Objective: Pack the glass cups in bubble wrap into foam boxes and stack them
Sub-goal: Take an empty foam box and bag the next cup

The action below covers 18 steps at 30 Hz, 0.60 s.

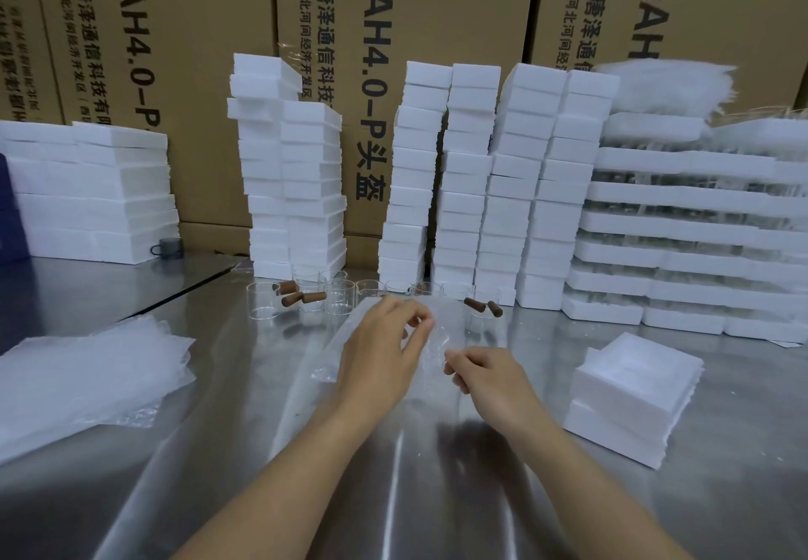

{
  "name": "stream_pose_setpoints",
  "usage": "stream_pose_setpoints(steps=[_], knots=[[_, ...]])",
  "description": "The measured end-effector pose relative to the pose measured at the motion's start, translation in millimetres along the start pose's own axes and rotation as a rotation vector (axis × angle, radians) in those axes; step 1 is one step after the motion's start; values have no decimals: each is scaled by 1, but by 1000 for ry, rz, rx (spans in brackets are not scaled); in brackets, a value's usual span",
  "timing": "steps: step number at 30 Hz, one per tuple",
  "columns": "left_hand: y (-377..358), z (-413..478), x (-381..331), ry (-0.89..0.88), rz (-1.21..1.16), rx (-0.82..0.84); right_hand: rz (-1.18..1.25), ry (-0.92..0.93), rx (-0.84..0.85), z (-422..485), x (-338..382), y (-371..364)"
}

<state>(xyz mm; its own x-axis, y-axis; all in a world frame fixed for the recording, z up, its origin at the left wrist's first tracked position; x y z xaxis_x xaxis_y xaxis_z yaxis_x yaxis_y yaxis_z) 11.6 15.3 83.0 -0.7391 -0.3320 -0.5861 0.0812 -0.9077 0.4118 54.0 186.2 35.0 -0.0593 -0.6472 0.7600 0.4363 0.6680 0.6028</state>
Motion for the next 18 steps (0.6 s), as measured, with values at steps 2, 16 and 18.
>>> stream_pose_setpoints(steps=[2,16,18], knots=[[-2,-3,-11,-82,3,3,-18,-6,-19,1,0,3],[-20,-22,-66,-357,-107,88,519,-175,138,7,-22,-4],[1,-15,-64,-339,-149,-52,549,-169,138,11,-24,-6]])
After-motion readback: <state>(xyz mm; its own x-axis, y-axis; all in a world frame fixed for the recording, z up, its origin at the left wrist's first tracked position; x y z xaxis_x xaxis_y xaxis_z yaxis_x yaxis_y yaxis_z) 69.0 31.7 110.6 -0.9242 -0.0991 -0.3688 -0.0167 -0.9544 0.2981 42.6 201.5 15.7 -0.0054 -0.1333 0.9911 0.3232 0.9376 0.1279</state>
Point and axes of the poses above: each hand's wrist, its own z-axis towards the middle knuckle, its own y-axis out of the back of the hand, x = y × z, the point moved 9 cm from there along z, towards the middle knuckle, and after that the axes turned 9 degrees about -z, right-handed, at the moved point
